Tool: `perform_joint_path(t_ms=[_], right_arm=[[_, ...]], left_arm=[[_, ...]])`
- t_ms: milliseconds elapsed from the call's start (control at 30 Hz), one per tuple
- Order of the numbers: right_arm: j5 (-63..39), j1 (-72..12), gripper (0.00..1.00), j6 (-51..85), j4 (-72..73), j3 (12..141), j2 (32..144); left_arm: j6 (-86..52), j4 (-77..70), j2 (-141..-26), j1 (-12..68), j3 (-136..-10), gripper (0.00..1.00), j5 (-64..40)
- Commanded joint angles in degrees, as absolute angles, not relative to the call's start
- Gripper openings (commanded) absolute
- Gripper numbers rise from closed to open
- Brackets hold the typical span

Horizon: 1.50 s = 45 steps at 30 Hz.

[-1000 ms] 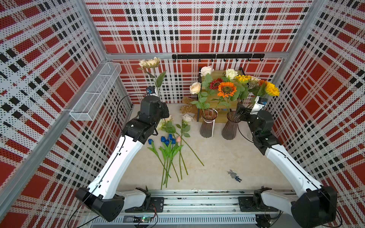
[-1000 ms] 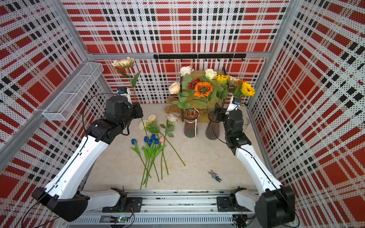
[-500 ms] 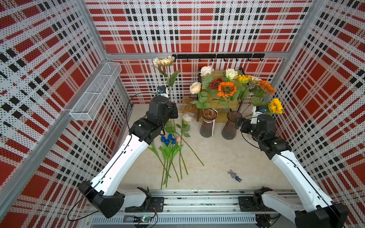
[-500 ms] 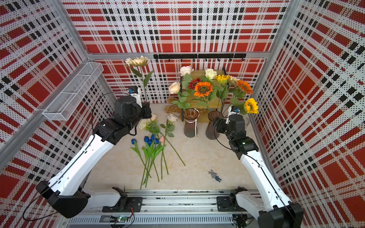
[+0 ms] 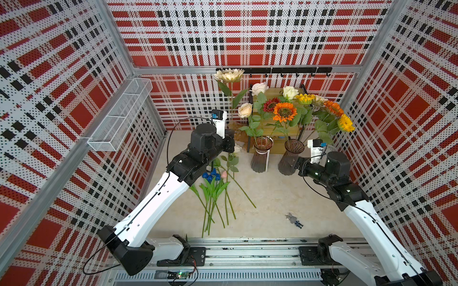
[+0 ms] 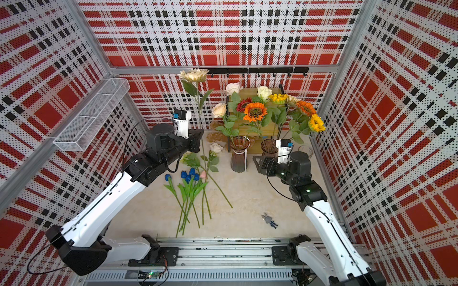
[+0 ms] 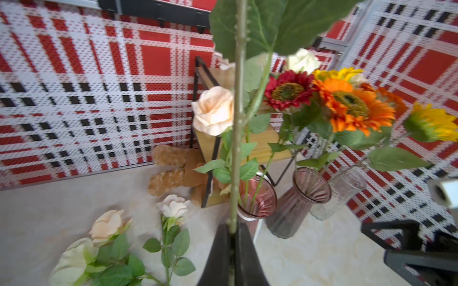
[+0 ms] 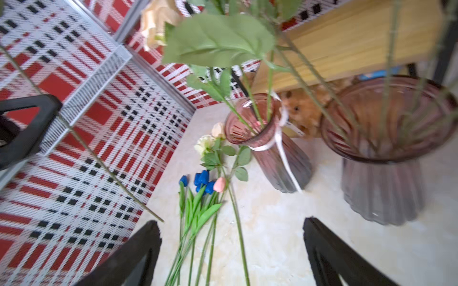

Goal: Arrange the flowers in different vases according to their variety
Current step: Insert the flower into the vase.

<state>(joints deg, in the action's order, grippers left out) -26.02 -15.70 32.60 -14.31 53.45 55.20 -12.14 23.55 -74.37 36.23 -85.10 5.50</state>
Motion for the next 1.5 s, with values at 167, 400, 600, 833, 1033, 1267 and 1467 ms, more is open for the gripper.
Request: perform_joint_path(t_ms=[167, 400, 600, 833, 1033, 1267, 1467], right_arm=[[-32.23, -25.83, 0.91, 32.96, -3.96, 64.17, 64.27], [-32.77, -27.85, 0.83, 34.28, 0.00, 68.95, 68.46], [-31.26, -28.35, 0.79, 33.50, 1.79, 71.34, 70.97], [-32.16, -28.34, 0.71, 33.34, 4.22, 74.37, 75.26], [-32.95, -28.01, 0.64, 33.14, 3.94, 77.64, 77.92], [-33.55, -28.03, 0.15, 33.82, 4.18, 78.31, 78.69], [-31.82, -27.73, 0.00, 33.07, 2.90, 78.54, 77.30]], left_arm=[[-11.23, 20.92, -76.50, 40.13, -83.98, 0.00, -1.83], [-12.18, 20.70, -77.48, 42.33, -83.03, 0.00, -1.27], [-12.96, 19.80, -77.89, 44.46, -82.70, 0.00, 0.00], [-13.71, 18.98, -77.86, 46.00, -81.95, 0.00, 0.53], [-14.14, 18.39, -77.49, 46.65, -81.43, 0.00, 0.88], [-14.42, 18.27, -77.67, 47.05, -81.39, 0.00, 1.36], [-14.30, 18.07, -77.79, 46.67, -81.91, 0.35, 2.82]])
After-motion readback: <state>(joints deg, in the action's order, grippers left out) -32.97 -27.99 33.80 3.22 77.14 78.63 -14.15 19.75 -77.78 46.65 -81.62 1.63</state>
